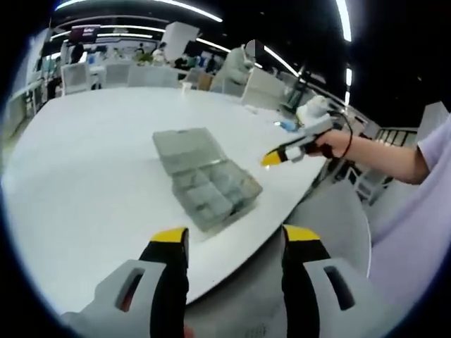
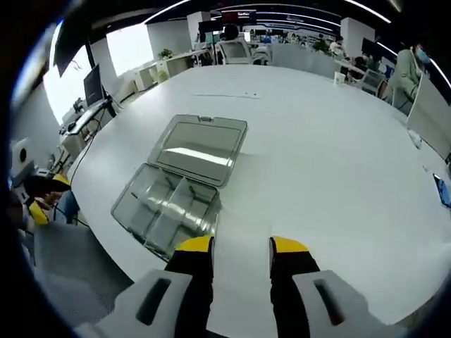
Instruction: Insert the divider into the dual guide fixture by aligning both edges with the guide slots and pushing it downward to the bottom, including one-sided entry, uneven engagement, binding, and posture correction.
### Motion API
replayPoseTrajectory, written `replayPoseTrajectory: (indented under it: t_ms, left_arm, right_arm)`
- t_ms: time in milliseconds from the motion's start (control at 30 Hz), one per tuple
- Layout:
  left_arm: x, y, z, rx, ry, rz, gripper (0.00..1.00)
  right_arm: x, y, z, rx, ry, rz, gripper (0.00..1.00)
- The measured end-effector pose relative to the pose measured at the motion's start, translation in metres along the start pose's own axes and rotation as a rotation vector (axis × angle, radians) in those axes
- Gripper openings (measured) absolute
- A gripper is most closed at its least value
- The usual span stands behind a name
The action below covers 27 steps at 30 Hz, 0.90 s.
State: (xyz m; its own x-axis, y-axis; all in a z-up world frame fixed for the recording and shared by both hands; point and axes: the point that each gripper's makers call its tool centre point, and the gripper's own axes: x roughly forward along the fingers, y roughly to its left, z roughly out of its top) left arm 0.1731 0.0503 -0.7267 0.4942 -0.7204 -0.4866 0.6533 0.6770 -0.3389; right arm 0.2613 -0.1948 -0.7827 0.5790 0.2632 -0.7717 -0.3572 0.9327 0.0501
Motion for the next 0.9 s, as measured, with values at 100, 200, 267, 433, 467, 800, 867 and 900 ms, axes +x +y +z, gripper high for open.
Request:
replayPoseTrajectory:
  t_ms: [100, 200, 267, 433, 467, 800, 867, 900]
  left_arm:
    - [0.001, 0.003, 0.006, 0.003, -0.011, 0.004, 0.48]
    - [0.003, 0.003, 0.012, 0.005, -0.020, 0.000, 0.46]
    - [0.005, 0.002, 0.017, 0.017, -0.024, -0.007, 0.43]
    - [0.016, -0.001, 0.026, 0.040, -0.023, -0.031, 0.35]
    - [0.019, -0.001, 0.028, 0.037, -0.025, -0.036, 0.35]
    - [0.046, -0.012, 0.066, -0.078, -0.100, -0.102, 0.28]
    - [0.051, -0.015, 0.074, -0.081, -0.109, -0.108, 0.26]
    - [0.053, -0.016, 0.076, -0.080, -0.110, -0.110, 0.25]
  right_arm:
    - [-0.007, 0.007, 0.006, -0.015, -0.027, 0.012, 0.27]
    - [-0.012, 0.014, 0.011, -0.033, -0.050, 0.021, 0.27]
    - [-0.016, 0.019, 0.015, -0.039, -0.067, 0.031, 0.27]
    - [-0.025, 0.033, 0.025, -0.065, -0.110, 0.051, 0.27]
    - [-0.027, 0.036, 0.027, -0.067, -0.115, 0.056, 0.27]
    - [-0.040, 0.075, 0.050, -0.126, -0.191, 0.107, 0.27]
    - [-0.040, 0.082, 0.054, -0.136, -0.201, 0.119, 0.27]
    - [-0.040, 0.085, 0.055, -0.137, -0.203, 0.125, 0.27]
